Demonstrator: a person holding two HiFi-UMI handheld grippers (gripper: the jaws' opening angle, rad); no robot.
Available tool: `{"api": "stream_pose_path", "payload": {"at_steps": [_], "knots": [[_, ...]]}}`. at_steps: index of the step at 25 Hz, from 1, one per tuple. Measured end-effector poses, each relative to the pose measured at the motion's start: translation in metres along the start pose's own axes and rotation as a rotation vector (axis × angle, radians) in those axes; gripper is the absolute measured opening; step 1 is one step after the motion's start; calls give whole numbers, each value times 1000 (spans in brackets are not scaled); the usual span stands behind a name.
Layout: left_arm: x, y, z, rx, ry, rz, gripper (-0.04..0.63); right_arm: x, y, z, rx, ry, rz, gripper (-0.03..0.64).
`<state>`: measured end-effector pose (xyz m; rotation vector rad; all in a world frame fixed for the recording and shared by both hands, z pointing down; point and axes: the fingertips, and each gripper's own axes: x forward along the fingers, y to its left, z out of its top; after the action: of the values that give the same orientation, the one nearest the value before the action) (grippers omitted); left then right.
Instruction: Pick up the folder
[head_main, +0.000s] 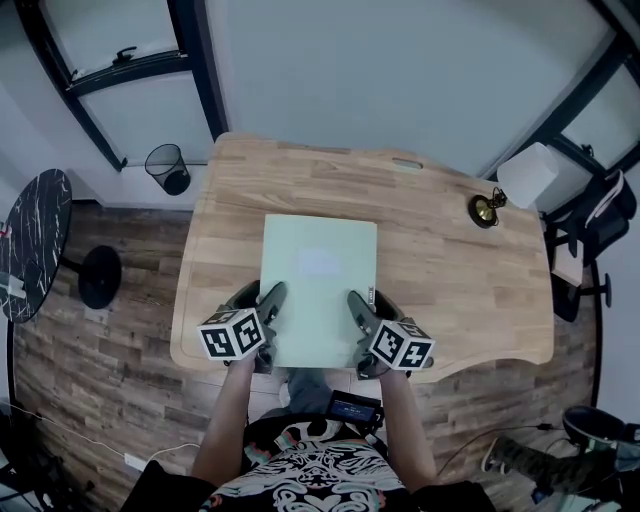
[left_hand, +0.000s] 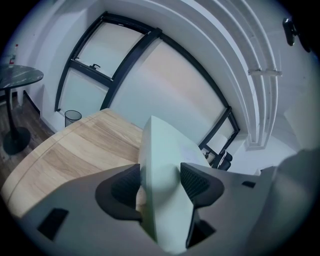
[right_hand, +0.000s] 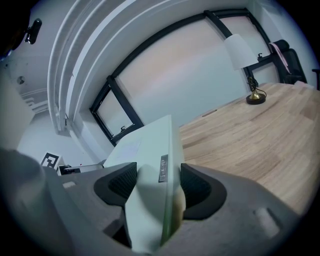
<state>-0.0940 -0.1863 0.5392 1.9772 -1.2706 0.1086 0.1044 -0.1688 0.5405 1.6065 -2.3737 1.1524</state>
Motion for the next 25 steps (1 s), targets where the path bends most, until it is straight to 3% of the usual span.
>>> {"api": "stream_pose_path", "payload": {"at_steps": [25], "knots": [[-68,-25,12,43,-94,-19,252,-50,52,5,-66,-77,36,268]]}}
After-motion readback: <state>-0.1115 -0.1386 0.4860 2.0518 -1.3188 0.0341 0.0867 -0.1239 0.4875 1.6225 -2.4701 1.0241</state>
